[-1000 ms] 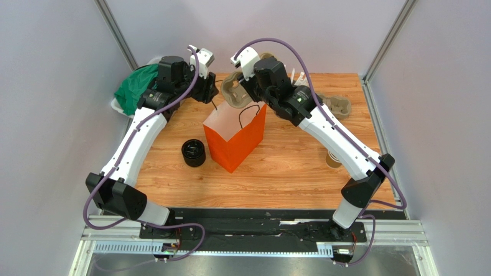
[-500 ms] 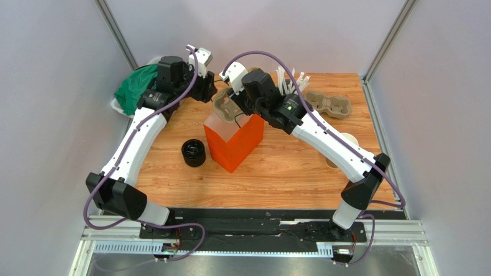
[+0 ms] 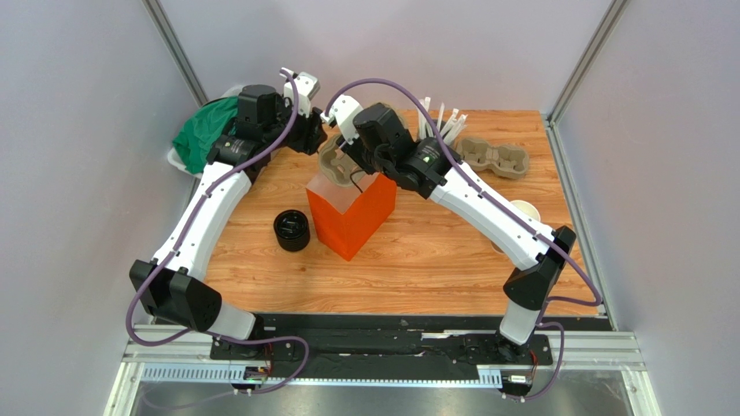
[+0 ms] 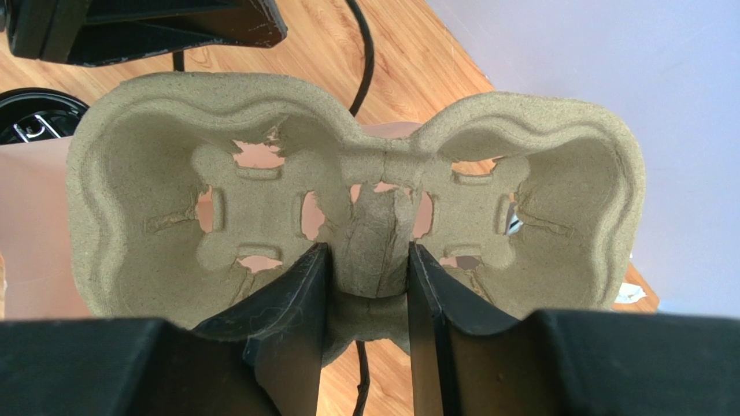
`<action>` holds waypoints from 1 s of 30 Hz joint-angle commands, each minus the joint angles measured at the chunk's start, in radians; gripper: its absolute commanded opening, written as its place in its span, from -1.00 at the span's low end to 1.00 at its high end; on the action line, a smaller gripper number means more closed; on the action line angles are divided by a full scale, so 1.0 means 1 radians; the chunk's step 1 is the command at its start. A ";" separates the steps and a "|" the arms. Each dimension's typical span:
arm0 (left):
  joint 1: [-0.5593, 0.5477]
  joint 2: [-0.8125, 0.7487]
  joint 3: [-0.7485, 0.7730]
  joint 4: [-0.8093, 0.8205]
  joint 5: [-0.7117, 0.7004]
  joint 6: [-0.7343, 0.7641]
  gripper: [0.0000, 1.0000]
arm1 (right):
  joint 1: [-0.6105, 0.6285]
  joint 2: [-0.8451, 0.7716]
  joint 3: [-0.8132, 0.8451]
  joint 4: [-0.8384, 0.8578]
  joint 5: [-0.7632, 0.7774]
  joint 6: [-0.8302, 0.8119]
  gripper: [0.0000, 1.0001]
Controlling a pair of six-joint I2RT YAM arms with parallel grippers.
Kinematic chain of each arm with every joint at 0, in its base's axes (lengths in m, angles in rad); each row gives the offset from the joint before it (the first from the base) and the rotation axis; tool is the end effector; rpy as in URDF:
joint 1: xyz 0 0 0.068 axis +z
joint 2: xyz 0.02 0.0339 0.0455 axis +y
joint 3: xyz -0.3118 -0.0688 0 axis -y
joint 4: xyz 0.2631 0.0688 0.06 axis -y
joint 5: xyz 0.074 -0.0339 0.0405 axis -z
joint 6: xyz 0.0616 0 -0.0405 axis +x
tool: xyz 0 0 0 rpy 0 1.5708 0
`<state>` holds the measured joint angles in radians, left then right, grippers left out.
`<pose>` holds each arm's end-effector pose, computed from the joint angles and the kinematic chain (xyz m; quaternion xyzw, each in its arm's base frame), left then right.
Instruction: Pack the takeout coffee
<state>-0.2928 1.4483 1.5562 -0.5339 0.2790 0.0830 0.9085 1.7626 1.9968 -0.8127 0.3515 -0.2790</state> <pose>0.3382 -0.1197 0.4559 0.2295 0.8037 -0.1724 0.5212 0.2823 0.3275 0.4669 -0.4154 0.7642 -0.0011 0.4933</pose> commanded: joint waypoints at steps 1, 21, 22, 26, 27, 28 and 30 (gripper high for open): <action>0.006 -0.034 -0.004 0.035 0.003 -0.012 0.12 | 0.007 0.005 0.083 -0.017 0.044 -0.031 -0.57; 0.006 -0.054 -0.031 0.051 -0.003 -0.014 0.13 | 0.004 -0.037 0.157 -0.025 0.064 -0.034 -0.54; 0.006 -0.054 -0.031 0.051 -0.001 -0.014 0.13 | 0.006 -0.032 0.164 -0.023 0.075 -0.032 -0.54; 0.006 -0.051 -0.030 0.051 -0.003 -0.014 0.13 | -0.008 -0.022 0.160 -0.025 0.066 -0.008 -0.54; 0.006 -0.051 -0.031 0.052 -0.003 -0.015 0.13 | -0.014 -0.019 0.158 -0.023 0.063 0.006 -0.54; 0.006 -0.049 -0.036 0.057 -0.003 -0.015 0.13 | -0.017 -0.015 0.160 -0.025 0.066 0.011 -0.54; 0.006 -0.051 -0.038 0.057 -0.003 -0.017 0.13 | -0.029 0.001 0.163 -0.020 0.064 0.020 -0.54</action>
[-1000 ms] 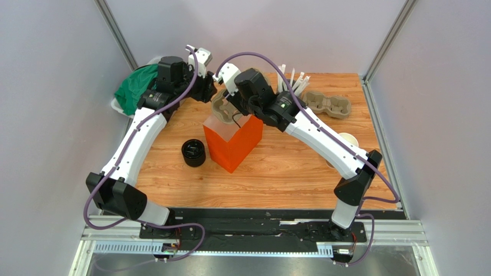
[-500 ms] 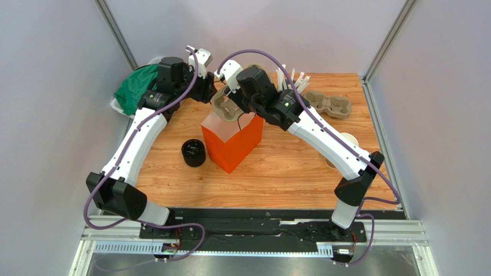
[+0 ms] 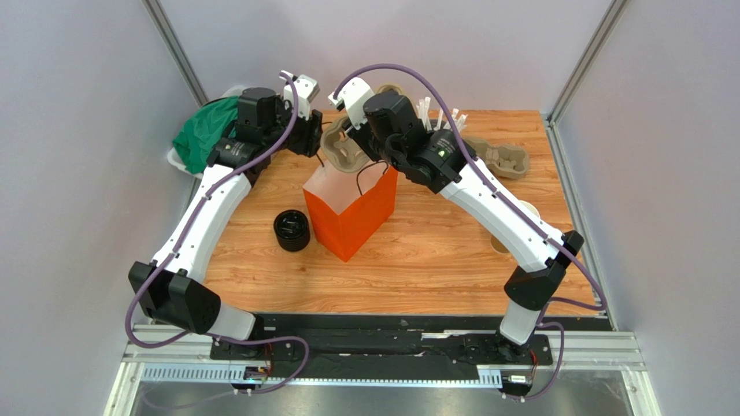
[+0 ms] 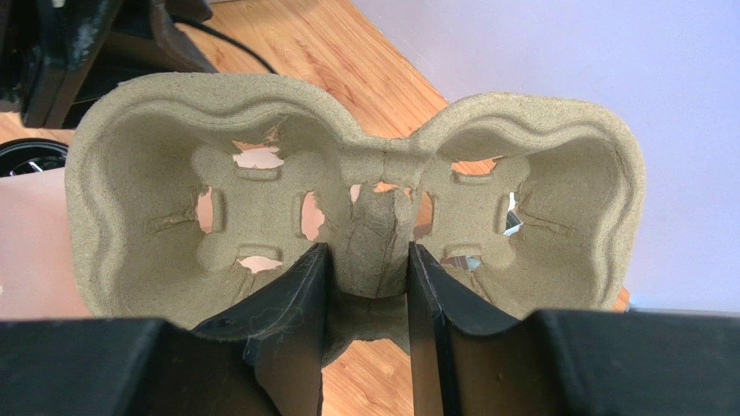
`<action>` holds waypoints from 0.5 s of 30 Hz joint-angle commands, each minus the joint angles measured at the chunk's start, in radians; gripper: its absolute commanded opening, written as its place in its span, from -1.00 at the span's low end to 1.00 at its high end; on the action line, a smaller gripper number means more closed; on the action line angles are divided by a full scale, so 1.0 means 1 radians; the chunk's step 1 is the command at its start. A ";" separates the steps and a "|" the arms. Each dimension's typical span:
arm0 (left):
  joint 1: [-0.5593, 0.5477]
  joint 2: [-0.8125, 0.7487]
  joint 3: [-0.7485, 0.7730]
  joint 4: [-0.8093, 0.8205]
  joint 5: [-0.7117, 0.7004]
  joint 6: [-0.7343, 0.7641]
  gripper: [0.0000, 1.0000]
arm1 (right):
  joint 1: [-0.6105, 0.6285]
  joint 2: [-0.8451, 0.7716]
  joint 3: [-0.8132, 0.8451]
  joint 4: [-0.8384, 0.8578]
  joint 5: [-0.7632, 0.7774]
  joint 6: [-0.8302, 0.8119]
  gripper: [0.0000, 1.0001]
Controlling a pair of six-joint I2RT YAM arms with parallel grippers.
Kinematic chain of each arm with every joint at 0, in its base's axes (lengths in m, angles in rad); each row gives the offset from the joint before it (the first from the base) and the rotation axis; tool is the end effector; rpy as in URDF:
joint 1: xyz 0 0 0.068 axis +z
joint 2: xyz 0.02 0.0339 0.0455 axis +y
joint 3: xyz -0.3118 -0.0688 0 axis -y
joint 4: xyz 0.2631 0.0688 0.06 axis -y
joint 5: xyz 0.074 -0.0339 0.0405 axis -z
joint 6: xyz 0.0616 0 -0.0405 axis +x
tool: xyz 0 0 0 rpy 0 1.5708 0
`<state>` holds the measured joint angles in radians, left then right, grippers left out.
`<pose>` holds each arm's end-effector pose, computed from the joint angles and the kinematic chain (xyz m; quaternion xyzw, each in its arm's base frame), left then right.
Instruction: Pack the takeout coffee
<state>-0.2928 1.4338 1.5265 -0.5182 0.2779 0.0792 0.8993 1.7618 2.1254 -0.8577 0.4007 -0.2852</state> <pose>0.3352 -0.1187 0.4515 0.2277 0.8041 -0.1729 0.5212 0.2794 0.3130 0.5073 -0.3850 0.7550 -0.0110 0.5306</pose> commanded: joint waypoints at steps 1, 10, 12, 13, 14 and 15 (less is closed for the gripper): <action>0.006 -0.035 -0.005 0.041 -0.002 -0.012 0.13 | -0.023 0.008 0.037 0.031 0.015 0.032 -0.55; 0.006 -0.038 -0.006 0.043 -0.002 -0.013 0.13 | -0.051 0.074 0.041 0.091 0.036 0.067 -0.56; 0.006 -0.038 -0.005 0.041 0.001 -0.015 0.13 | -0.053 0.079 0.025 0.083 0.032 0.078 -0.57; 0.006 -0.039 -0.005 0.043 0.003 -0.015 0.12 | -0.051 0.076 0.021 0.075 0.017 0.086 -0.57; 0.006 -0.038 -0.003 0.043 0.003 -0.015 0.13 | -0.050 0.071 0.016 0.068 0.009 0.102 -0.58; 0.006 -0.038 -0.005 0.043 0.003 -0.016 0.12 | -0.048 0.068 0.011 0.057 0.004 0.107 -0.59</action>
<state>-0.2928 1.4338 1.5234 -0.5121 0.2783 0.0757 0.8482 1.8442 2.1452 -0.8318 0.4129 -0.2241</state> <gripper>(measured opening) 0.563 0.372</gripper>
